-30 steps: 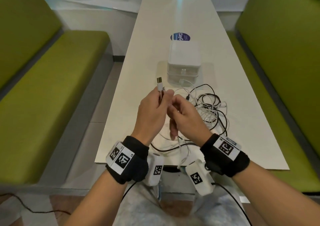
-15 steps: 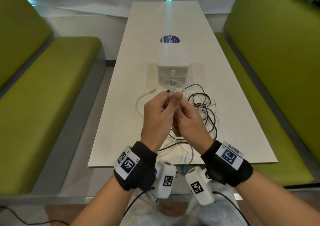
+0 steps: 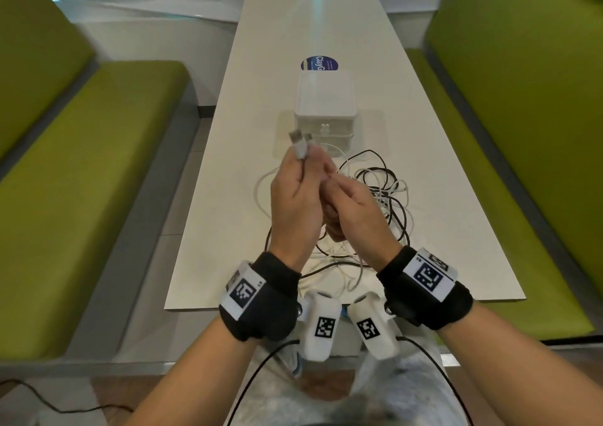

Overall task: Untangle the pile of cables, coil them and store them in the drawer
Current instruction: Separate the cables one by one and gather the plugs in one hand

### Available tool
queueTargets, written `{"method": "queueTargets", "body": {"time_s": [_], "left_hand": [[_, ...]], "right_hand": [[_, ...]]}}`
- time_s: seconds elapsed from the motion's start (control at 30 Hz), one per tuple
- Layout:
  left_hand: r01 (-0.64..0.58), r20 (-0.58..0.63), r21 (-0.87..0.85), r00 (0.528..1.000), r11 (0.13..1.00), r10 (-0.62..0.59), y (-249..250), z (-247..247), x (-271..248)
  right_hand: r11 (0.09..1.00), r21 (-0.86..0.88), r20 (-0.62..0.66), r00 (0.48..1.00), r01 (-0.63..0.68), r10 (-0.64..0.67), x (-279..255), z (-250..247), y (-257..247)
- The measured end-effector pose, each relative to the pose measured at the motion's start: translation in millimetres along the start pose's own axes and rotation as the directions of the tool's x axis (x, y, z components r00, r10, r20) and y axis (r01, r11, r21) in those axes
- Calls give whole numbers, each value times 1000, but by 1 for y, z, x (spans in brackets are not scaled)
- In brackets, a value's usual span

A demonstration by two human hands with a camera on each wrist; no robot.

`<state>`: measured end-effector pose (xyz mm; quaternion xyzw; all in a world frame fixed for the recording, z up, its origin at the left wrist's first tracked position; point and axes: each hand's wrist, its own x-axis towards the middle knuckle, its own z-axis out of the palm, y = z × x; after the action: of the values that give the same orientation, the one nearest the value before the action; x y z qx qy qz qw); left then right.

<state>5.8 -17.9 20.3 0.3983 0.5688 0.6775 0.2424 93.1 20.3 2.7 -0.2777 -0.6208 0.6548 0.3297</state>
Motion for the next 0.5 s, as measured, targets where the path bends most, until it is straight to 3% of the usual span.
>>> {"method": "queueTargets", "body": {"time_s": [0.1, 0.2, 0.27, 0.37, 0.43, 0.5], "left_hand": [[21, -23, -167, 999, 986, -25, 18, -10, 21], [13, 102, -209, 995, 978, 8, 35, -24, 40], [-38, 125, -190, 990, 981, 63, 49, -35, 52], [-194, 60, -197, 976, 961, 210, 77, -54, 72], [-234, 119, -114, 961, 965, 248, 86, -55, 75], [-187, 230, 71, 959, 980, 167, 76, -42, 63]], "right_hand": [[997, -81, 11, 1000, -12, 13, -2, -4, 15], [985, -172, 36, 999, 27, -22, -14, -6, 30], [951, -304, 76, 996, 57, -36, -22, -8, 38], [854, -520, 108, 992, 6, 59, -29, -15, 54], [815, -578, 87, 991, -32, 100, -27, -21, 60], [812, -583, 60, 997, -3, 47, -18, -24, 59]]}}
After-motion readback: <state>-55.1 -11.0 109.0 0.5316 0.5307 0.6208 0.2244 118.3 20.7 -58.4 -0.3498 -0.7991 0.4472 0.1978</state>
